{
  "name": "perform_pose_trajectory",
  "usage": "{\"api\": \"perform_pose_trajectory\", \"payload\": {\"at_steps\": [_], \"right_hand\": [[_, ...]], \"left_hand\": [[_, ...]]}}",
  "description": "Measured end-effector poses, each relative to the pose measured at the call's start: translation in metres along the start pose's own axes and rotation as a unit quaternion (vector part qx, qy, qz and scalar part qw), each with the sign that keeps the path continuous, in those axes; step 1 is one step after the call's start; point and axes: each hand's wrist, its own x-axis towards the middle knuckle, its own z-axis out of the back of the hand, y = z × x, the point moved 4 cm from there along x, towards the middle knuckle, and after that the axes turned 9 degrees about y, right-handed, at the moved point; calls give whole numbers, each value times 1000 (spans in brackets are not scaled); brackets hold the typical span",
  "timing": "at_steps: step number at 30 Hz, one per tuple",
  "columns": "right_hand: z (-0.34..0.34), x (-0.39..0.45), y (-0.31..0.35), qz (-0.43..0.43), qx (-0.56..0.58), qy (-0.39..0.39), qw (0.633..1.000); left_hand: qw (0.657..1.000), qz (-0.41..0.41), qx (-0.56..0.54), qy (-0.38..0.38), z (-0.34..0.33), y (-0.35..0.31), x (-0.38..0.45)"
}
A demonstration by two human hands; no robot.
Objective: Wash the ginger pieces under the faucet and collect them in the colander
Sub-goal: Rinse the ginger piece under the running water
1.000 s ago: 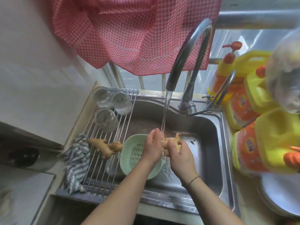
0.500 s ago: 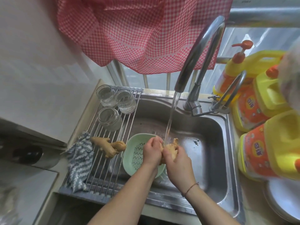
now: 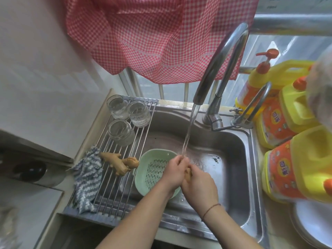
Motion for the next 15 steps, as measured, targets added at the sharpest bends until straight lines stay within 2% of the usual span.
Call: {"api": "perform_pose_trajectory", "payload": {"at_steps": [2, 5, 7, 10, 13, 15], "right_hand": [[-5, -5, 4, 16, -65, 13, 998], [-5, -8, 11, 20, -80, 17, 996], [2, -4, 12, 21, -64, 6, 998], [16, 5, 7, 8, -52, -17, 998], [9, 1, 12, 40, -108, -12, 993], [2, -4, 13, 53, -111, -28, 992]], "left_hand": [[998, 42, -31, -41, 0, 2, 2], [986, 94, -89, -101, 5, 3, 5], [987, 63, -115, -88, 3, -1, 4], [992, -1, -124, -18, -5, -7, -2], [994, 9, -96, -51, 1, -8, 6], [986, 27, -146, -69, 4, -10, 11]]}}
